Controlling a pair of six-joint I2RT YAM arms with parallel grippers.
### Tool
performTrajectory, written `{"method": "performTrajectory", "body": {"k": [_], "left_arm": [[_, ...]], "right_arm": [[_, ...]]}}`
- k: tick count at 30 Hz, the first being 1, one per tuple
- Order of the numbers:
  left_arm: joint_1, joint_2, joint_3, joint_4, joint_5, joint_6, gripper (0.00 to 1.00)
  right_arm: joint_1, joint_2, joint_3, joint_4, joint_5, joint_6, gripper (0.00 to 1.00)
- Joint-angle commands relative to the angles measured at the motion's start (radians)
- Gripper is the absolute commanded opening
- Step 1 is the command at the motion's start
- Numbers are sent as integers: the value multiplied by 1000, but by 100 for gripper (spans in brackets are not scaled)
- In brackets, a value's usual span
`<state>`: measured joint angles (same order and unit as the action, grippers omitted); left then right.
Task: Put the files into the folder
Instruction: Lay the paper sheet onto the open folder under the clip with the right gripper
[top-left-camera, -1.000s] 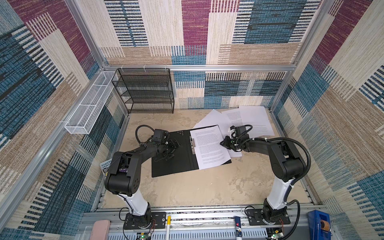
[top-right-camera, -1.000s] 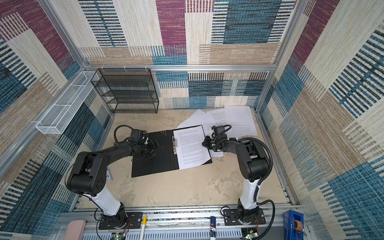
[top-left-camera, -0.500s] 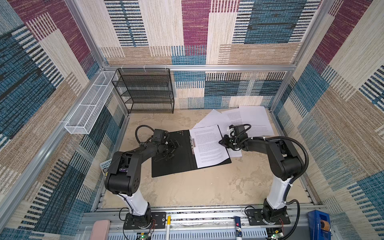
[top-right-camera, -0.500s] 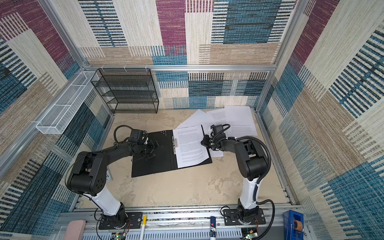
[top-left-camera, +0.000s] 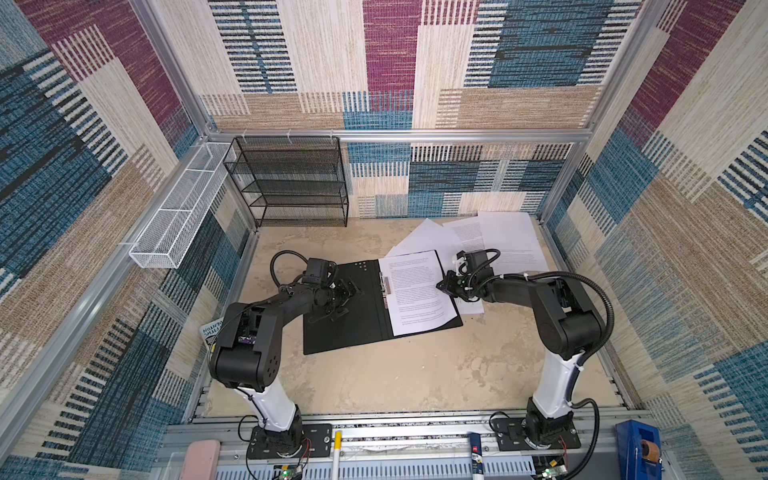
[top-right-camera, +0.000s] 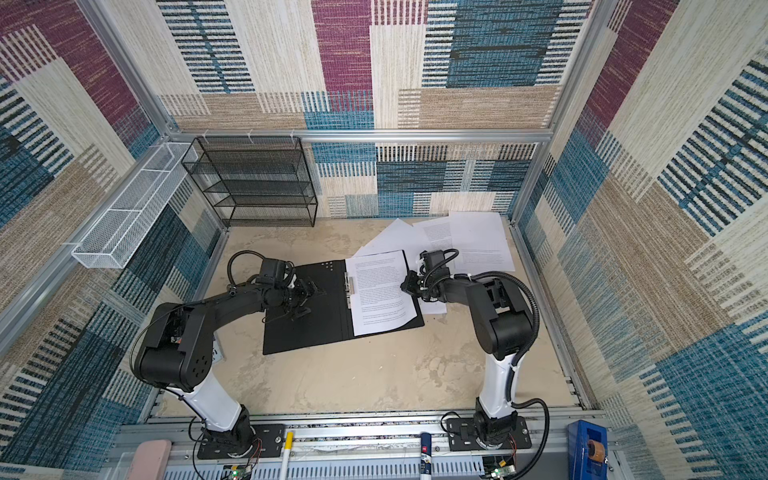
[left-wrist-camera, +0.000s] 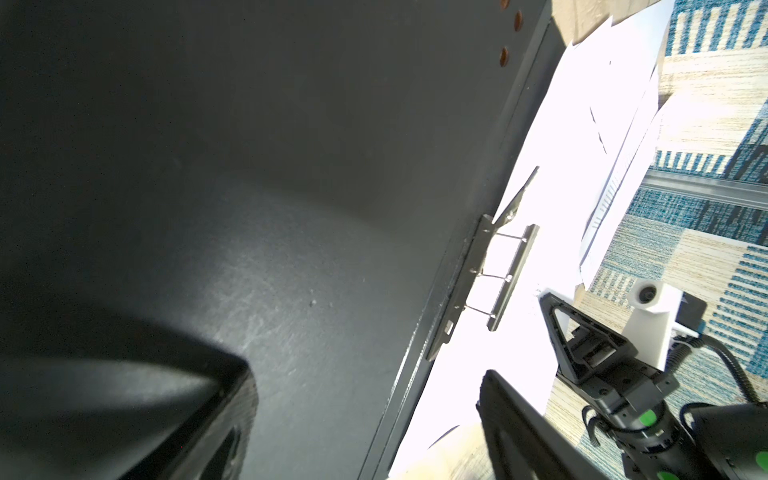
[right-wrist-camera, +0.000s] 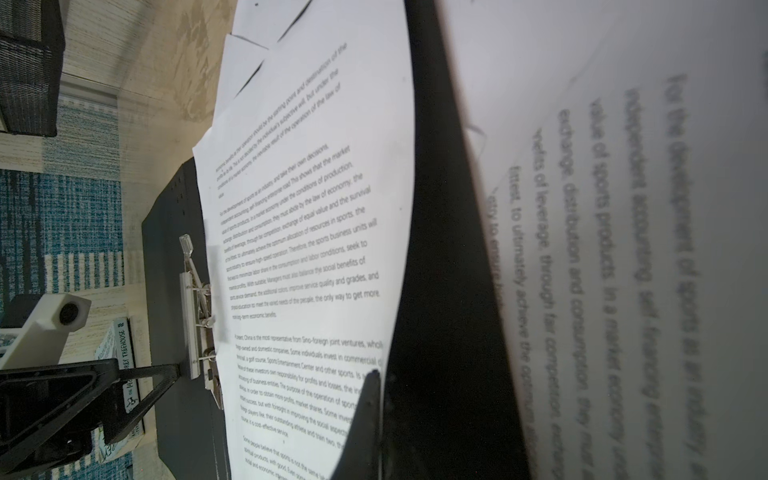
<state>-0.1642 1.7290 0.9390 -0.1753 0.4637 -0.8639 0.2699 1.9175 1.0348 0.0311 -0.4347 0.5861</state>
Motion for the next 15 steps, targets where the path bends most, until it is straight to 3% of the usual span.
{"method": "performTrajectory", "body": {"k": [1, 4, 10, 15], "left_arm": [[2, 21, -11, -116, -65, 11, 86], [3, 27, -11, -117, -66, 11, 85], [9, 34, -8, -122, -67, 13, 86], [14, 36, -2, -127, -66, 17, 86]], "right_arm": [[3, 0, 11, 19, 11, 2, 9], [2, 2, 20, 10, 9, -5, 16], [3, -24, 13, -3, 20, -5, 43], [3, -34, 10, -23, 32, -3, 54]]}}
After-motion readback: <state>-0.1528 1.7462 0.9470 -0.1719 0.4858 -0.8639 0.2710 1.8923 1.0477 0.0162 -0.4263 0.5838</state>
